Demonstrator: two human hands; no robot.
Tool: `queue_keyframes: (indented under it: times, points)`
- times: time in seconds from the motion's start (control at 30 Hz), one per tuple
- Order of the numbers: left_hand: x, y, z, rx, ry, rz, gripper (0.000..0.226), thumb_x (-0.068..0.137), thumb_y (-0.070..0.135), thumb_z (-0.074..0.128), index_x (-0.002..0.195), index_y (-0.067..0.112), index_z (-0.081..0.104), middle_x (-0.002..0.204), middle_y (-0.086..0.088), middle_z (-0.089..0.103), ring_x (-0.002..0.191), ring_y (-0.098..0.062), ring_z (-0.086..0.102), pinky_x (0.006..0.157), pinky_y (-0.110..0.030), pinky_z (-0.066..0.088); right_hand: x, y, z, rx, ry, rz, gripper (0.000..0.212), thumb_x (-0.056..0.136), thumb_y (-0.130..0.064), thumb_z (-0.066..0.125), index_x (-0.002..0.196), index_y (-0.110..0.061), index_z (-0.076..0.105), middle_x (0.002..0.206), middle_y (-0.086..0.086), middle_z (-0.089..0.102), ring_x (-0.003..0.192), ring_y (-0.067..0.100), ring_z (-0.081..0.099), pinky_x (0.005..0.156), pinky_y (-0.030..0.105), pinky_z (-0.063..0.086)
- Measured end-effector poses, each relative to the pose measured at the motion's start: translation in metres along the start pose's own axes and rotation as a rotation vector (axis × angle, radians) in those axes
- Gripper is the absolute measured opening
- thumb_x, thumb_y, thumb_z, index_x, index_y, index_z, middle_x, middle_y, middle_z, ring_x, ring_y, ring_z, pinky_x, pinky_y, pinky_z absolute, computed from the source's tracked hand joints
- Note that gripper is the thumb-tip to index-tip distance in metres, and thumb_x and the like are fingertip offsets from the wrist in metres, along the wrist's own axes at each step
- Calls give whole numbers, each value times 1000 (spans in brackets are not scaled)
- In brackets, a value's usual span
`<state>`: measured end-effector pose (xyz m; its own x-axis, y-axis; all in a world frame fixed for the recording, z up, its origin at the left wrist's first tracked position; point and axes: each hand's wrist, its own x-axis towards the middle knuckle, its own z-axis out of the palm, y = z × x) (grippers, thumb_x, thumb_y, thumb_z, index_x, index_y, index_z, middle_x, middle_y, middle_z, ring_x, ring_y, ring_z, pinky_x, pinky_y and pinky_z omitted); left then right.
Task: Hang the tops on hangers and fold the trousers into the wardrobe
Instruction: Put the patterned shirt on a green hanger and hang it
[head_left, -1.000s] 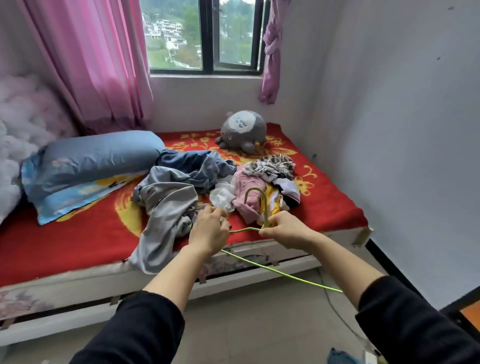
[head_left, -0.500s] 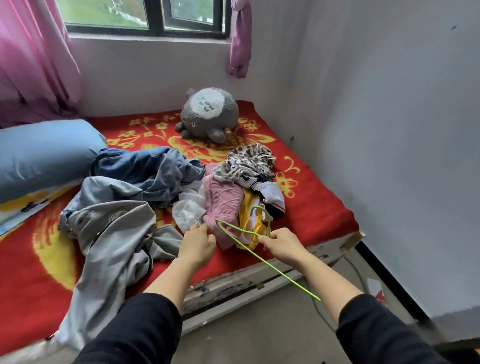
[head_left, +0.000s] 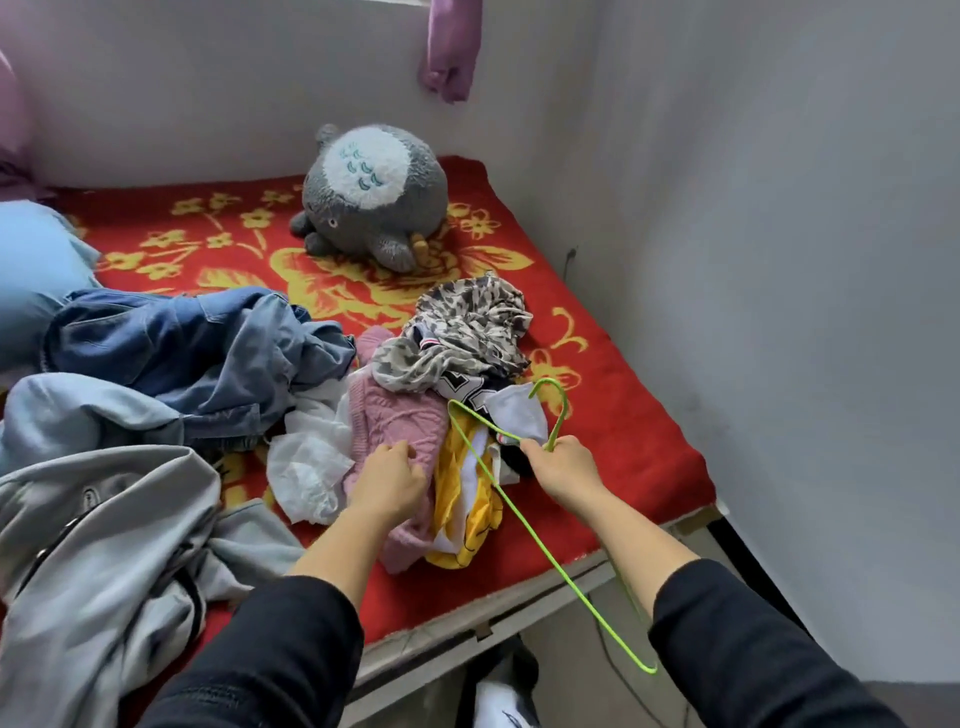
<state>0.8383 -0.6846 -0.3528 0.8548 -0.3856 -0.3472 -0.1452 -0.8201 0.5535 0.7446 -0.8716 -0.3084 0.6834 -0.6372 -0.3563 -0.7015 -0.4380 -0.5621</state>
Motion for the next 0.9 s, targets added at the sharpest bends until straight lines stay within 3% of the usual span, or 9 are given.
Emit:
queue_keyframes:
  times: [0.13,0.27,0.4,0.5,0.63,0.8,0.9]
  points:
    - [67,23,5,1,18,-94,42,93,20,42,133,7,48,137,-18,47,125,-33,42,103,-37,36,99,-14,-6,-112,-86,-102,38,92,-28,43,62,-9,56,79,17,62,86,36,58,67,34,36]
    - [133,50,15,-4,39,-182,43,91,19,44,131,7,49,136,-18,48,125,-34,43,102,-38,38,191,-25,-15,-117,-89,-187,39,94,-25,39,58,-12,44,63,5,49,69,27,45,62,34,29]
    - [200,80,33,-9,50,-209,46,91,19,44,136,10,47,141,-13,43,131,-30,36,107,-41,34,268,-18,-17,-72,-140,-204,33,95,-23,36,64,-14,40,64,4,49,64,27,45,53,37,24]
    - [246,98,56,41,49,-147,47,92,19,44,138,11,44,144,-10,40,134,-28,31,108,-41,33,311,-2,-12,-47,-115,-153,27,95,-26,35,71,-15,42,69,1,50,62,19,42,62,38,28]
    - [292,110,91,239,35,0,55,92,23,46,145,17,34,156,-8,23,143,-25,18,111,-40,26,349,32,-1,-1,-121,-76,17,93,-22,36,85,-13,48,80,4,57,73,26,49,63,39,34]
    - [335,111,129,523,-31,181,62,94,29,45,150,22,20,161,-6,5,147,-25,3,116,-41,15,367,72,12,43,-95,28,20,93,-25,38,79,-12,45,70,4,58,66,25,55,59,39,39]
    - [355,110,141,596,-23,151,54,95,28,45,146,25,28,160,-5,8,147,-26,2,117,-46,6,364,94,18,57,-82,72,22,94,-28,39,75,-16,41,62,0,54,58,20,52,53,36,38]
